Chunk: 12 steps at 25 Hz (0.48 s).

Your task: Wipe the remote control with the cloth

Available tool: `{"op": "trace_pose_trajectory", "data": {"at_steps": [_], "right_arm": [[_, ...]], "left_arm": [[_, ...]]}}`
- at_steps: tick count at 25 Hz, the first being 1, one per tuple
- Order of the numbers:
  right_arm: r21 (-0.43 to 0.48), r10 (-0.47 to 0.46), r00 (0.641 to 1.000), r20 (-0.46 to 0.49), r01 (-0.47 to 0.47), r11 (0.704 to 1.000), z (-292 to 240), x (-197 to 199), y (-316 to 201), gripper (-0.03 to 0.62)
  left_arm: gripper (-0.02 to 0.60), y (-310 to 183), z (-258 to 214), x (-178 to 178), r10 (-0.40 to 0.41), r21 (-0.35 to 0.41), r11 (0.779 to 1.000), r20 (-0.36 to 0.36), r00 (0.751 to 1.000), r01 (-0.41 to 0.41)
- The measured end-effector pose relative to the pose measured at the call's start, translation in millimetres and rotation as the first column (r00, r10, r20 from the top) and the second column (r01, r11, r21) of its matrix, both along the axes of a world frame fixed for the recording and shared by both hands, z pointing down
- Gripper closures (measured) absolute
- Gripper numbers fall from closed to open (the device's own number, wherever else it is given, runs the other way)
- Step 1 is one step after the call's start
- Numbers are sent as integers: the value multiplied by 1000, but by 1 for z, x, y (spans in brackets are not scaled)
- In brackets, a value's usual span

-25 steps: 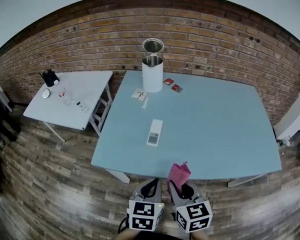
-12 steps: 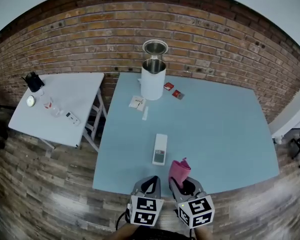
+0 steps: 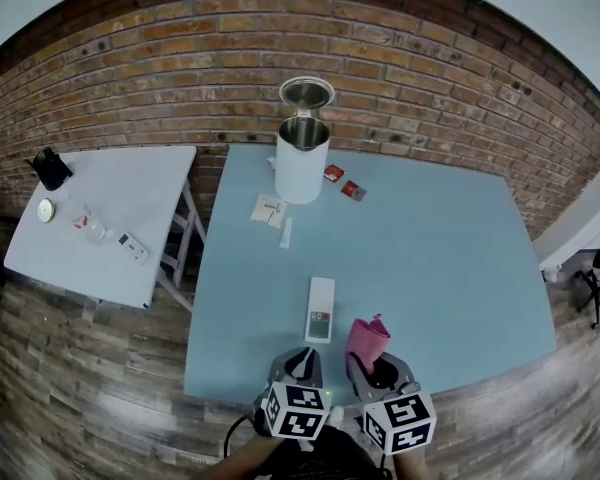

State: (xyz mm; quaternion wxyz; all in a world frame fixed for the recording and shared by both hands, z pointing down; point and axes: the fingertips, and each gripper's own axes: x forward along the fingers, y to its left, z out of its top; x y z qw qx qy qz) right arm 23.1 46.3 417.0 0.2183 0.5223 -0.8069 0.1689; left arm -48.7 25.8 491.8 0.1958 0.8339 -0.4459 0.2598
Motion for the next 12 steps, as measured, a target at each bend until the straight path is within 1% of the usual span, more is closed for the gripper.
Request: {"op": "trace_pose_trajectory", "data": {"at_steps": [1,5,6,8,12], "right_arm": [[-1,0,1000,1,0,1000,1,2,-2,520],[-8,-13,1000,14,13,1000,2,9,-12,519],[-12,-18,1000,17,18,1000,2,11,-15,519],[-25,-38,999,22,38,999,6,15,-22,519],[-42,-104,994,21,105,994,13,22,-37,519]], "left_arm": [[518,-2,4,2,2,-10,1000,8,1000,-2],[508,-10,16,7,-1,-47,999,42,999,3],[488,-12,17,9,-4,-55,998,51,999,7],[482,-17,21,13,-19,-72,997,71,997,24],[431,-25,36,18,-57,-108,992,132,990,71]]}}
